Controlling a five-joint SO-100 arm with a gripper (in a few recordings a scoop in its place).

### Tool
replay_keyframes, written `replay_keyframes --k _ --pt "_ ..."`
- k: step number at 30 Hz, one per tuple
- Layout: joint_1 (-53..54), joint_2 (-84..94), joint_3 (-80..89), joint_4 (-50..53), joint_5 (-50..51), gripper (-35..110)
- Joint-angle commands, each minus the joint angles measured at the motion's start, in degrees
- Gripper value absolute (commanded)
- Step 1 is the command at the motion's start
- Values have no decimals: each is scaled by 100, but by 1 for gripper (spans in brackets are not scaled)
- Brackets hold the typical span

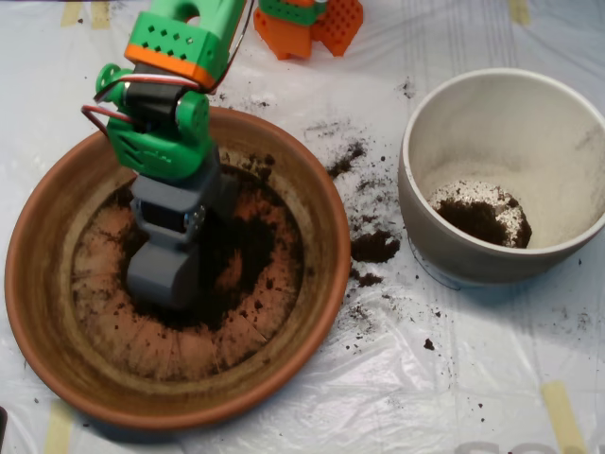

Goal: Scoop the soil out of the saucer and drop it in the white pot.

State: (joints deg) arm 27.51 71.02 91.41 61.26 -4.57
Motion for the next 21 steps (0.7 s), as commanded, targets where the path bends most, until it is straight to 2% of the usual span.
replay_keyframes --k 1,11,15,21 --pt "44 132 18 35 -26 14" --pt "-167 325 -44 70 -571 0" --pt "-272 396 -35 -35 -694 -1" --pt "-325 1028 615 -1151 -835 -1"
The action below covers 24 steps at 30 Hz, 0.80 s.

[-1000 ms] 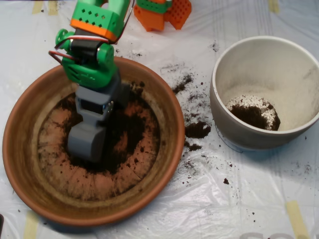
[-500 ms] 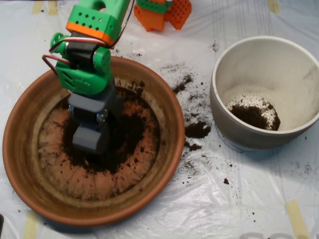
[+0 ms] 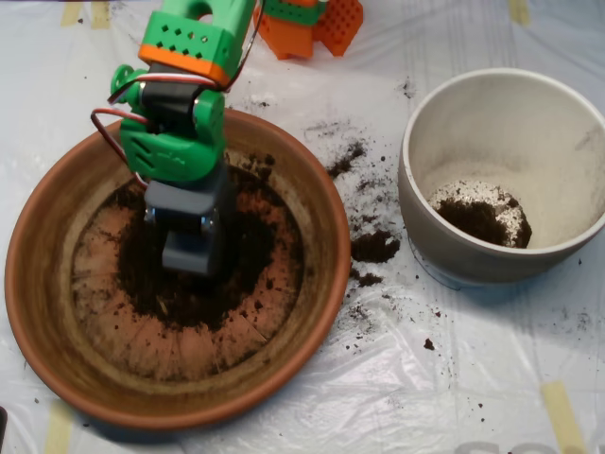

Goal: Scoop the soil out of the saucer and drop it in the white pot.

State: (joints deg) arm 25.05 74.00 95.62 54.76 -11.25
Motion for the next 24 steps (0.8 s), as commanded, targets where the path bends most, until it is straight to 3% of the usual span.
replay_keyframes --k 1,10,24 --pt "-97 835 264 -571 -229 -1" --pt "-334 2188 624 -369 -334 -1" --pt "-1327 3173 -1055 1485 -246 -1"
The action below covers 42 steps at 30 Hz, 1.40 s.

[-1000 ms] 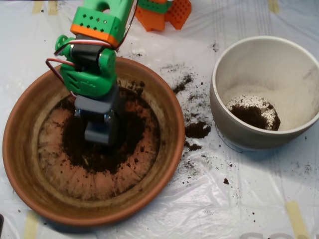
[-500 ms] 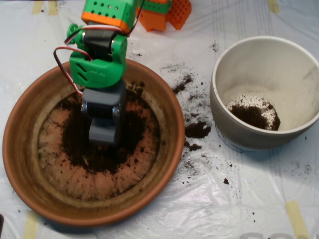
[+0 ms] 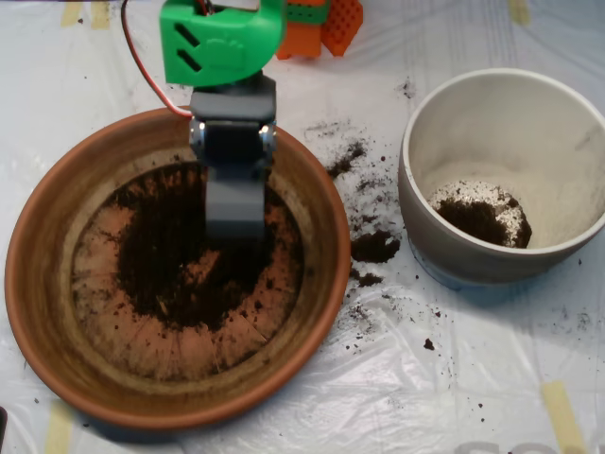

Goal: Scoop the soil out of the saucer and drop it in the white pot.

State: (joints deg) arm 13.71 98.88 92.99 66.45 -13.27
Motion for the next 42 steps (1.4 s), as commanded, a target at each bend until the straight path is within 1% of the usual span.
replay_keyframes --k 1,6,12,27,32,34,36,42 --pt "-290 694 -958 466 -26 -1" --pt "-853 721 -1740 1046 0 -1" --pt "-1538 703 -2338 1301 149 -1" --pt "-3709 562 -2531 1441 510 -1" --pt "-4131 519 -2496 1459 580 0" --pt "-4157 501 -2470 1468 624 8" --pt "-4140 519 -2399 1468 580 22" --pt "-3999 853 -1811 1283 448 27"
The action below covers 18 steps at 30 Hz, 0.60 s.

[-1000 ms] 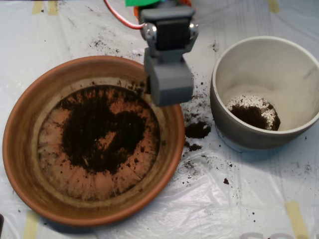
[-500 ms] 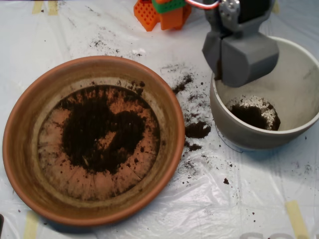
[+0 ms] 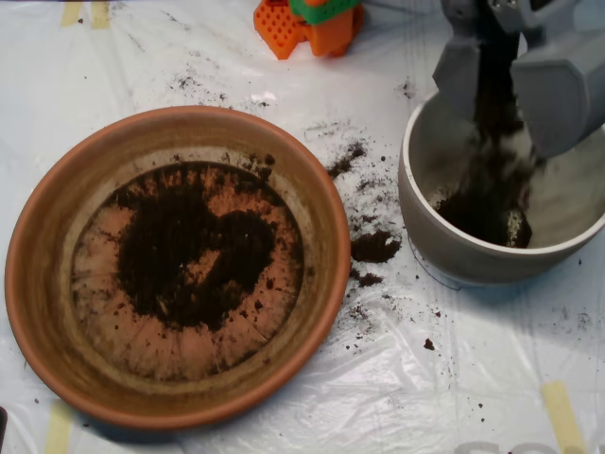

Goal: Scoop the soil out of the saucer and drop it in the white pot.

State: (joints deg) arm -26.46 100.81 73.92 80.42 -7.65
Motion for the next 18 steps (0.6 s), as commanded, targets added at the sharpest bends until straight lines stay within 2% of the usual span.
replay_keyframes --k 1,18 --pt "26 712 193 -132 -141 28" --pt "264 923 308 -105 -105 31"
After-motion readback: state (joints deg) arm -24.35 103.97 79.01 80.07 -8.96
